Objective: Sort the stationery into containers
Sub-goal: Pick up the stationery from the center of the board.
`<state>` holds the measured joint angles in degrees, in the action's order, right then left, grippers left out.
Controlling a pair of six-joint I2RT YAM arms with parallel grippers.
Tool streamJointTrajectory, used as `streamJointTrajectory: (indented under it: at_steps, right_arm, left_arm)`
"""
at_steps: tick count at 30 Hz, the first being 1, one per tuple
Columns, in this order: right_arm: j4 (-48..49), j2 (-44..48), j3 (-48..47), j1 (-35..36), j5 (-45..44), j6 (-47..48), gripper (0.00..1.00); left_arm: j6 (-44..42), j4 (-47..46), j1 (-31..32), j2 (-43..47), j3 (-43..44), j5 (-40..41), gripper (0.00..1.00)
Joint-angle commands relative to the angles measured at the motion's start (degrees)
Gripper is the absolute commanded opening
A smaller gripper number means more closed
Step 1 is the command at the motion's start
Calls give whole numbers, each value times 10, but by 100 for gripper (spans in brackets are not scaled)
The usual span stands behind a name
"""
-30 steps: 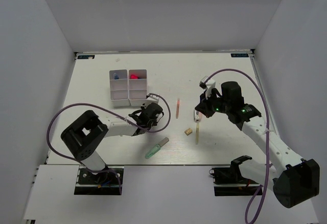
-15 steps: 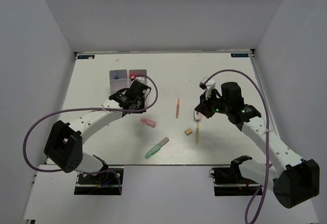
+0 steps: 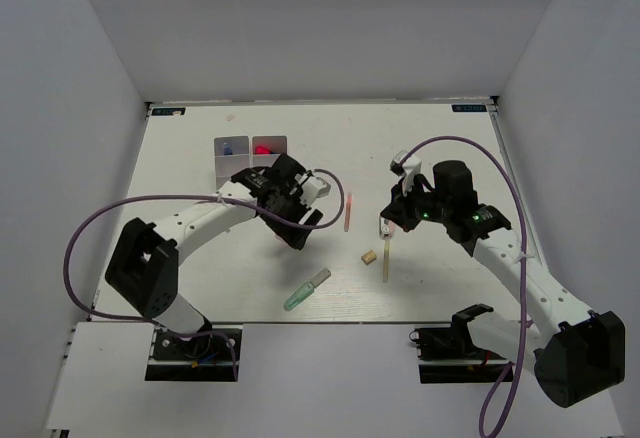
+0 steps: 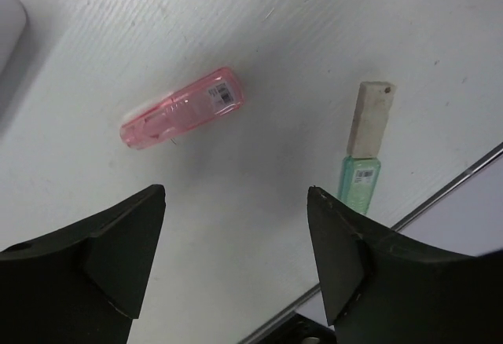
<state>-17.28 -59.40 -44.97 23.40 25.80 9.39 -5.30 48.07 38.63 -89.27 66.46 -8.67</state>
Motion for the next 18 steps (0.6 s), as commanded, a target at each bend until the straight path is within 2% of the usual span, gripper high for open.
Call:
streamJointTrajectory:
  at_steps: [1,4,7,10,18]
  right_arm:
    - [24,2,9,-2,14,-4,0]
    - [24,1,10,-1,17,-4,0]
    - [25,1,10,-3,15,-2,0]
    - [24,-2,10,-4,13,-1,0]
    - [21,-8,10,-4,16,4,0]
  left_arm:
    - [-129,0,2,-14,14,-36,82]
    - [-234,-18,8,-29,2,-55,72]
    - [-293,21,5,-66,38,-76,70]
    - [-321,46,8,-107,76,-58,70]
    - [-351,4,12,-136,62,-22,71]
